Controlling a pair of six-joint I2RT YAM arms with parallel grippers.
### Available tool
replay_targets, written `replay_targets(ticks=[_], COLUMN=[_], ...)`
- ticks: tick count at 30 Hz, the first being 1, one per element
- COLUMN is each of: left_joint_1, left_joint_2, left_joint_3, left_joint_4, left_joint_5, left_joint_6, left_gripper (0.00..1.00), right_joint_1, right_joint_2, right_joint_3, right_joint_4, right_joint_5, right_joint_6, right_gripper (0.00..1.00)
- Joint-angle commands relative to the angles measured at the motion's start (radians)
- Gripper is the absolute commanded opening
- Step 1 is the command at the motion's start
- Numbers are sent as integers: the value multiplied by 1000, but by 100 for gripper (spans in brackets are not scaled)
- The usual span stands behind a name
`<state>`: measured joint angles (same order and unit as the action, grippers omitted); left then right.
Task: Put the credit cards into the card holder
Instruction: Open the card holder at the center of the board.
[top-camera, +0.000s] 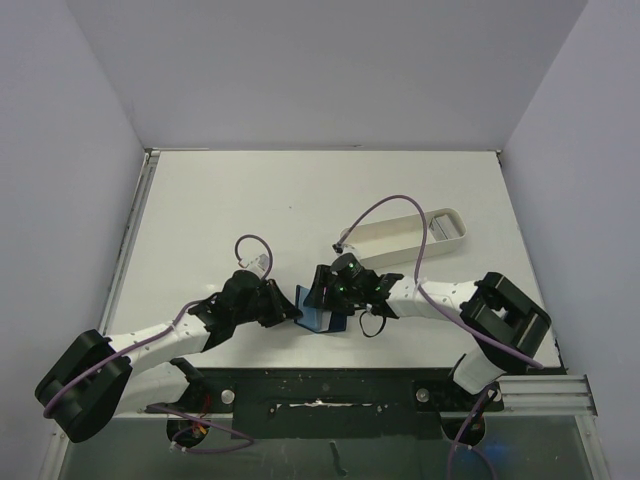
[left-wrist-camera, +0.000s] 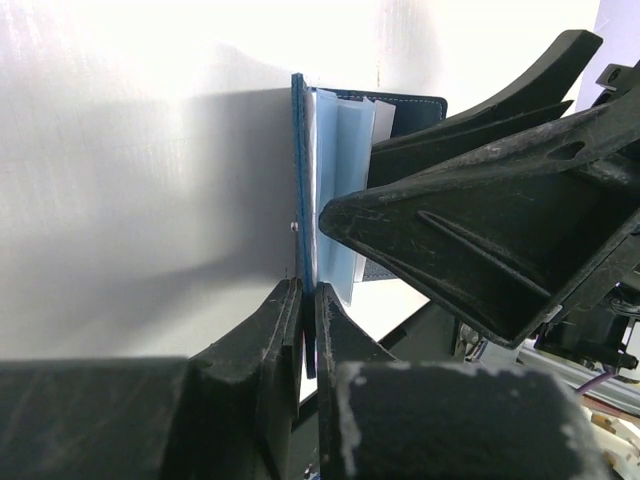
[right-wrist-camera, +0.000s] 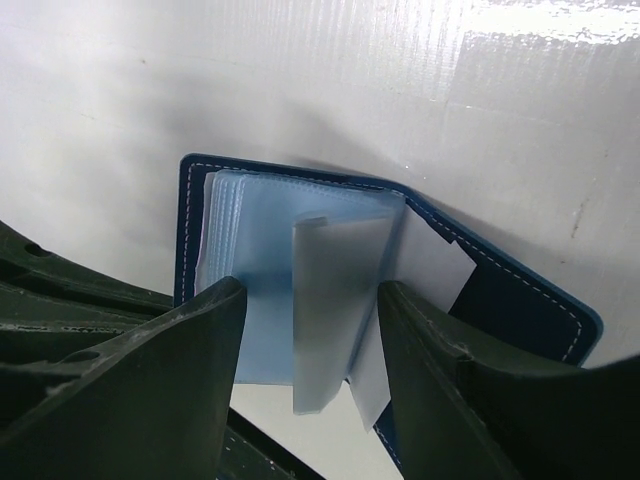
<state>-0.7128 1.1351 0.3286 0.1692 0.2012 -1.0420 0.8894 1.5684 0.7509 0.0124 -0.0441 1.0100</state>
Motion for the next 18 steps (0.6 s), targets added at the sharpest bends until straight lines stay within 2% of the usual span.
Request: replay_targets(ticks=[1, 9, 12, 18], left_joint_1=[-1, -1, -1, -1], left_joint_2=[-30, -37, -42, -28], left_joint_3=[10, 5, 5, 6], left_joint_4=[47, 49, 46, 49], left_joint_5=[-8, -9, -9, -14], left_joint_6=[12, 8, 4, 4], left_gripper=[2, 0, 12, 15], right_joint_1=[-5, -4, -4, -4], right_joint_2=[3, -4, 3, 16], right_joint_3=[7, -2, -7, -7], right_joint_4=[-2, -21, -19, -21], right_joint_5=[36, 56, 57, 56], right_joint_6=[2, 1, 2, -4], right_gripper=[55, 55, 55, 54])
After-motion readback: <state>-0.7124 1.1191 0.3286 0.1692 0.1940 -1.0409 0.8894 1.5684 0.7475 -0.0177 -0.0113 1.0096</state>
